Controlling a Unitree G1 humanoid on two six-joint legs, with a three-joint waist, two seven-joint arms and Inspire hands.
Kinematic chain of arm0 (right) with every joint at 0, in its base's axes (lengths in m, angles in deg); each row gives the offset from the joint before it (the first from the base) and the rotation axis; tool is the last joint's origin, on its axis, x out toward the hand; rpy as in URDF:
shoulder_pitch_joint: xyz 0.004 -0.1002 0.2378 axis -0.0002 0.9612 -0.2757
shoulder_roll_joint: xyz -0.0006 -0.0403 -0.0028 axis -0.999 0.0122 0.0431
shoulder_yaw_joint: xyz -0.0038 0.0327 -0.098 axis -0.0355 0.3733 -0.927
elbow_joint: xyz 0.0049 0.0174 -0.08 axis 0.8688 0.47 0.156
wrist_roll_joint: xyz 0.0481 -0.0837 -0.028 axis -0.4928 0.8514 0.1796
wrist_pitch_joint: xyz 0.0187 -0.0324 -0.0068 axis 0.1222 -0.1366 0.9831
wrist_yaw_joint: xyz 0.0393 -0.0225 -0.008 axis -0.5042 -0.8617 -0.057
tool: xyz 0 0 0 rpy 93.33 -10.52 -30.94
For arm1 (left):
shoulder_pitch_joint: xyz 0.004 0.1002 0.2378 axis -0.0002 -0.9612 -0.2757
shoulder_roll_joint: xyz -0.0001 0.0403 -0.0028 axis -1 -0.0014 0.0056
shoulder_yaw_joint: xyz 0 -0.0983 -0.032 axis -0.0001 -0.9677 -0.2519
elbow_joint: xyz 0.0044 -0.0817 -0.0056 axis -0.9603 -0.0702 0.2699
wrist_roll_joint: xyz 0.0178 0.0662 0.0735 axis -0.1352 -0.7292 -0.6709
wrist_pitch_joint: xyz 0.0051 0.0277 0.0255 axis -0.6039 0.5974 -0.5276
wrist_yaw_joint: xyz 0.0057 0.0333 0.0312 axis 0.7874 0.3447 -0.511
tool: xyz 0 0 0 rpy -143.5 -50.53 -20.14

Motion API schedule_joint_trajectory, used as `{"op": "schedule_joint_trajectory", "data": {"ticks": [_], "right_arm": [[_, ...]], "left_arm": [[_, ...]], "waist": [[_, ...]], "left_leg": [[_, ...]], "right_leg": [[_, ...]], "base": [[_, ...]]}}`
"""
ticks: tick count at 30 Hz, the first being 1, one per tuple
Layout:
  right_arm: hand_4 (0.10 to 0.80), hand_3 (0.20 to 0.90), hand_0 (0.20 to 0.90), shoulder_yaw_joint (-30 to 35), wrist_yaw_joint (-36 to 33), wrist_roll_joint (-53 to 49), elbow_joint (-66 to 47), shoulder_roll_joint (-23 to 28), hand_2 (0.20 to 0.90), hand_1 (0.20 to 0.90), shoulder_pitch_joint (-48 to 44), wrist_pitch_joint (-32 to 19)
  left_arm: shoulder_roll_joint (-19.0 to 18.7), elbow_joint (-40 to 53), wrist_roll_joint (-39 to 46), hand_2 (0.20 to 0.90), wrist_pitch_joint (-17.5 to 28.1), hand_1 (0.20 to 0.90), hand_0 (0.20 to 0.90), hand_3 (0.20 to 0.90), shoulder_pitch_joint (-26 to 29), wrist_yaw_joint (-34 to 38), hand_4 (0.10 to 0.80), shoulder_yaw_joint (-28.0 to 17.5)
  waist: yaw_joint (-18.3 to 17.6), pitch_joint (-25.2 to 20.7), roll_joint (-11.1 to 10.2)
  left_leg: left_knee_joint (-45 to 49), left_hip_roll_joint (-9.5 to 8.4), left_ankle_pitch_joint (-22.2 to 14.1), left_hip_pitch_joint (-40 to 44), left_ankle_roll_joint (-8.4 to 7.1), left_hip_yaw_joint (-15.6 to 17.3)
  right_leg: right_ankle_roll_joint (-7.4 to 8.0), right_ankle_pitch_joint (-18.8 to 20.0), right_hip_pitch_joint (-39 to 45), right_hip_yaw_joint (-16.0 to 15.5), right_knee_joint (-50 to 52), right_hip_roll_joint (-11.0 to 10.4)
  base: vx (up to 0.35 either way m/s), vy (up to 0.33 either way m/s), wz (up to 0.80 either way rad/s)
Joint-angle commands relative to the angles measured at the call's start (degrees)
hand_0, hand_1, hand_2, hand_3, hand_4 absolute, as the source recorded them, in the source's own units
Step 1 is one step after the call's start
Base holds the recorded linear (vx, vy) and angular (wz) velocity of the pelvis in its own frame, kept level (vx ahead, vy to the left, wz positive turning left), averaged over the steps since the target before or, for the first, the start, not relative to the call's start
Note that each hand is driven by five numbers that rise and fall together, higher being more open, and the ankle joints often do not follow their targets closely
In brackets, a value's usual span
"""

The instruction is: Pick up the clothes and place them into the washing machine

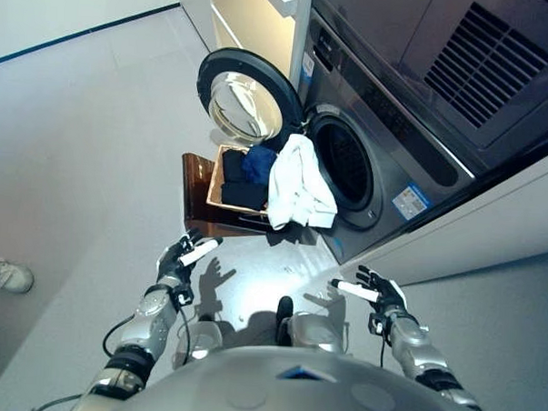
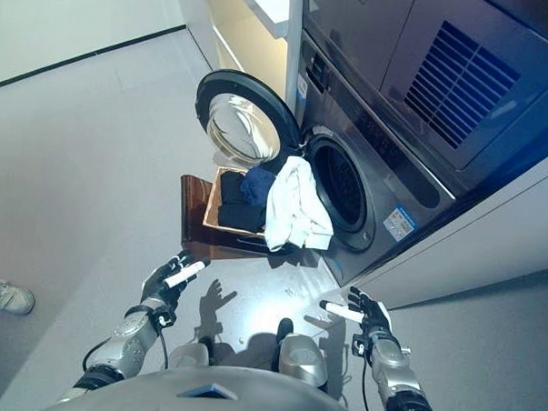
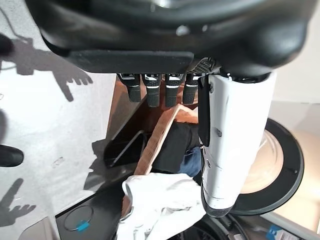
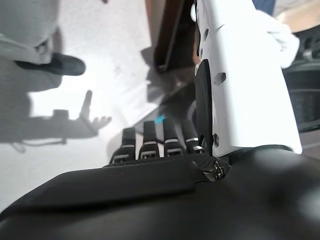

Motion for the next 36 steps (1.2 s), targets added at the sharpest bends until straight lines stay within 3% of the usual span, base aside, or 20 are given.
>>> {"op": "schedule_joint_trajectory", "data": {"ticks": [1, 4, 8, 9, 10, 12, 16, 18, 19, 23, 27, 30, 33, 35, 36], "right_arm": [[0.8, 0.9, 0.9, 1.1, -0.5, -1.0, -2.5, 1.5, 0.9, 0.9, -2.0, -3.3], [0.8, 0.9, 0.9, 1.0, -0.3, -0.6, -2.5, 1.2, 0.9, 0.9, -1.7, -3.2], [0.8, 0.9, 0.9, 1.1, -0.2, -0.3, -1.9, 0.3, 0.9, 0.9, -1.7, -3.0], [0.8, 0.9, 0.9, 0.9, 0.1, -0.3, -1.1, -0.6, 0.9, 0.9, -2.2, -2.7], [0.8, 0.9, 0.9, 0.9, 0.1, -0.3, -1.2, -0.6, 0.9, 0.9, -2.2, -2.7], [0.8, 0.9, 0.9, -0.5, 0.6, 0.9, -1.1, -1.3, 0.9, 0.9, -3.8, -2.5], [0.8, 0.9, 0.9, -1.5, 1.7, 1.4, -3.8, -1.8, 0.9, 0.9, -3.6, -2.1], [0.8, 0.9, 0.9, -1.3, 1.8, 1.3, -4.9, -1.9, 0.9, 0.9, -2.8, -1.8], [0.8, 0.9, 0.9, -1.3, 1.8, 1.3, -4.9, -1.9, 0.9, 0.9, -2.8, -1.8], [0.8, 0.9, 0.9, -0.8, 1.4, 1.2, -5.5, -1.6, 0.9, 0.9, -2.8, -1.9], [0.8, 0.9, 0.9, -0.5, 1.1, 1.2, -5.8, -1.4, 0.9, 0.9, -2.8, -1.8], [0.8, 0.9, 0.9, -0.3, 1.0, 1.2, -6.1, -1.5, 0.9, 0.9, -2.9, -1.5], [0.8, 0.9, 0.9, -0.2, 0.9, 1.0, -5.7, -1.3, 0.9, 0.9, -3.1, -1.5], [0.8, 0.9, 0.9, -0.1, 0.8, 1.1, -5.1, -1.3, 0.9, 0.9, -2.9, -1.2], [0.8, 0.9, 0.9, -0.1, 0.8, 1.1, -5.1, -1.3, 0.9, 0.9, -2.9, -1.2]], "left_arm": [[-3.0, 7.5, -0.8, 0.9, 3.4, 0.9, 0.9, 0.9, -0.3, -0.4, 0.8, -2.9], [-3.1, 7.9, -1.1, 0.9, 3.4, 0.9, 0.9, 0.9, -0.7, -0.5, 0.8, -3.1], [-3.2, 7.9, -1.5, 0.9, 3.6, 0.9, 0.9, 0.9, -0.6, -0.7, 0.8, -2.7], [-3.3, 7.7, -1.8, 0.9, 3.7, 0.9, 0.9, 0.9, 0.0, -0.6, 0.8, -2.6], [-3.4, 7.7, -1.8, 0.9, 3.7, 0.9, 0.9, 0.9, 0.0, -0.6, 0.8, -2.6], [-4.1, 8.6, -2.4, 0.9, 3.7, 0.9, 0.9, 0.9, -0.3, -0.4, 0.8, -3.4], [-5.1, 9.1, -2.6, 0.9, 3.7, 0.9, 0.9, 0.9, -0.8, -0.4, 0.8, -4.5], [-5.7, 9.8, -3.1, 0.9, 3.5, 0.9, 0.9, 0.9, -1.4, -0.5, 0.8, -5.0], [-5.7, 9.8, -3.1, 0.9, 3.5, 0.9, 0.9, 0.9, -1.4, -0.5, 0.8, -5.0], [-6.2, 9.7, -3.9, 0.9, 2.9, 0.9, 0.9, 0.9, -1.4, -0.4, 0.8, -5.3], [-6.5, 9.2, -4.4, 0.9, 2.2, 0.9, 0.9, 0.9, -2.1, -0.7, 0.8, -5.4], [-6.1, 8.6, -3.9, 0.9, 1.8, 0.9, 0.9, 0.9, -2.9, -0.9, 0.8, -6.1], [-6.4, 7.6, -3.8, 0.9, 1.9, 0.9, 0.9, 0.9, -2.9, -1.4, 0.8, -5.7], [-6.1, 7.3, -2.8, 0.9, 2.2, 0.9, 0.9, 0.9, -2.9, -1.1, 0.8, -6.0], [-6.1, 7.3, -2.8, 0.9, 2.2, 0.9, 0.9, 0.9, -2.9, -1.1, 0.8, -6.0]], "waist": [[2.8, 0.1, 0.7], [3.9, 0.1, 1.4], [4.0, -1.0, 1.7], [3.8, -2.1, 1.5], [3.9, -2.0, 1.5], [4.6, -2.7, 1.2], [4.9, -2.8, 0.6], [4.3, -2.6, 0.7], [4.3, -2.6, 0.6], [3.0, -0.8, 1.6], [2.7, 0.2, 2.6], [3.1, -0.3, 2.9], [2.9, -0.6, 2.9], [2.3, -0.3, 1.3], [2.3, -0.1, 1.5]], "left_leg": [[-4.7, -0.24, 5.3, -4.3, 0.83, -0.9], [-7.4, -0.07, 8.2, -5.4, 0.05, -0.7], [-6.5, -0.96, 6.6, -4.5, 1.21, 0.6], [-5.7, -2.29, 4.9, -3.8, 2.33, 1.7], [-5.7, -2.33, 4.9, -3.7, 2.36, 1.7], [-4.4, -3.48, 2.6, -3.1, 3.88, 3.8], [-3.8, -5.16, 0.8, -1.5, 5.62, 4.4], [-3.9, -6.68, -0.5, 0.3, 7.18, 3.7], [-3.9, -6.71, -0.5, 0.3, 7.2, 3.7], [-3.0, -8.54, -1.9, 2.7, 9.23, 1.8], [-2.8, -9.27, -3.0, 5.3, 10.57, 1.2], [-3.0, -9.06, -4.0, 6.5, 10.17, 1.7], [-2.9, -7.95, -5.4, 7.3, 8.88, 1.6], [-3.2, -7.54, -7.5, 9.4, 7.33, 1.0], [-3.2, -7.31, -7.7, 9.7, 7.28, 1.0]], "right_leg": [[6.31, -2.3, 7.1, 3.6, -1.4, -0.3], [6.85, -3.5, 10.2, 5.2, -2.4, -0.3], [8.19, -4.3, 11.7, 6.7, -2.3, -1.8], [9.45, -3.6, 12.1, 7.5, -2.4, -4.0], [9.48, -3.6, 12.1, 7.6, -2.4, -4.0], [11.11, -1.9, 10.4, 8.7, -0.6, -6.3], [12.15, 2.2, 9.2, 9.3, 2.7, -8.0], [11.89, 5.8, 7.3, 9.6, 9.5, -8.9], [11.91, 5.7, 7.3, 9.7, 9.6, -8.9], [9.55, 12.5, 3.2, 10.6, 21.8, -8.9], [9.0, 14.8, 1.8, 7.6, 27.8, -10.3], [9.29, 12.3, 1.1, 3.8, 25.4, -12.4], [9.47, 8.1, -0.2, 1.7, 16.1, -12.9], [11.34, 8.5, -1.7, 1.7, 2.8, -12.9], [11.3, 8.6, -1.2, 1.5, 2.4, -12.6]], "base": [[0.222, 0.097, -0.17], [0.215, 0.128, -0.51], [0.227, 0.218, -0.55], [0.16, 0.181, -0.21], [0.266, 0.311, -0.28], [0.177, 0.227, -0.33], [0.131, 0.156, -0.34], [0.13, 0.201, -0.12], [0.097, 0.192, -0.1], [0.083, 0.171, 0.12], [0.132, 0.143, 0.34], [0.187, 0.044, 0.1], [0.219, -0.093, 0.06], [0.317, -0.198, -0.15], [0.297, -0.18, -0.28]]}}
